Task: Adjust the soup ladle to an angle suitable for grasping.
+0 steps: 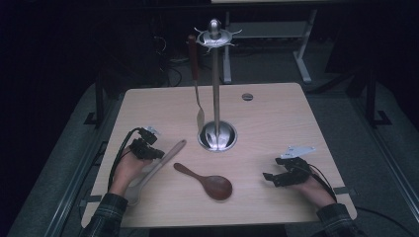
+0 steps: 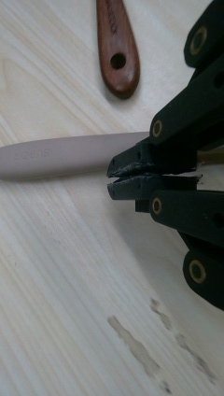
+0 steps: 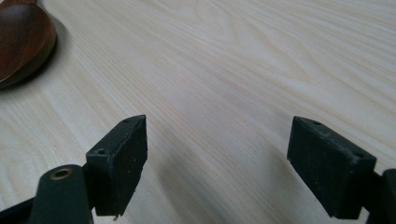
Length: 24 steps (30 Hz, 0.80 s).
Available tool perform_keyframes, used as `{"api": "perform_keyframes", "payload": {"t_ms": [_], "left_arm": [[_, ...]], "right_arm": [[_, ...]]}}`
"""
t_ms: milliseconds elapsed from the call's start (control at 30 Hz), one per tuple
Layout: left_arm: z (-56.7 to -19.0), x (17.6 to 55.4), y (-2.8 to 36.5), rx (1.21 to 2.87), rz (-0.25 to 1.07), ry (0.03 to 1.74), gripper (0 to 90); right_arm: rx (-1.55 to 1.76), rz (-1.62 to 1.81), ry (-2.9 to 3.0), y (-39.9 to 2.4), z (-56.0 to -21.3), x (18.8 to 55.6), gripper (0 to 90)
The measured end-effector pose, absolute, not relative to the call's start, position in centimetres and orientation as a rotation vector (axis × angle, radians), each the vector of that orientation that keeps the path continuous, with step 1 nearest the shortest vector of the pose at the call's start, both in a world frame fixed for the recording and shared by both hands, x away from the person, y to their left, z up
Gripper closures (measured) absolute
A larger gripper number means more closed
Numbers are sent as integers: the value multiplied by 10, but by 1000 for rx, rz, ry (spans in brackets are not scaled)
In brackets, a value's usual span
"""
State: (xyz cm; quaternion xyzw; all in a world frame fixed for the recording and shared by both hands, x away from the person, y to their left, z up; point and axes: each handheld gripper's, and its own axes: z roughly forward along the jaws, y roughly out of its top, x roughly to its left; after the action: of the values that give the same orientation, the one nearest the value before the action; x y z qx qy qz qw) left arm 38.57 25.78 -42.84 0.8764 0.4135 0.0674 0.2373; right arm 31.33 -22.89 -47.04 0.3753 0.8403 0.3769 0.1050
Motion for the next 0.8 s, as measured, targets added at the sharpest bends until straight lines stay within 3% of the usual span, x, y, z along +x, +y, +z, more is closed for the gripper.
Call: {"api": "perform_keyframes", "payload": {"t_ms": [400, 800], "left_arm": [[-420, 362, 264, 2491, 105, 1126, 680], [-432, 370, 244, 2583, 82, 1169, 670]], "right_arm": [[1111, 1109, 2476, -228, -471, 314, 197], [1106, 1106, 2480, -229, -471, 314, 197]]}}
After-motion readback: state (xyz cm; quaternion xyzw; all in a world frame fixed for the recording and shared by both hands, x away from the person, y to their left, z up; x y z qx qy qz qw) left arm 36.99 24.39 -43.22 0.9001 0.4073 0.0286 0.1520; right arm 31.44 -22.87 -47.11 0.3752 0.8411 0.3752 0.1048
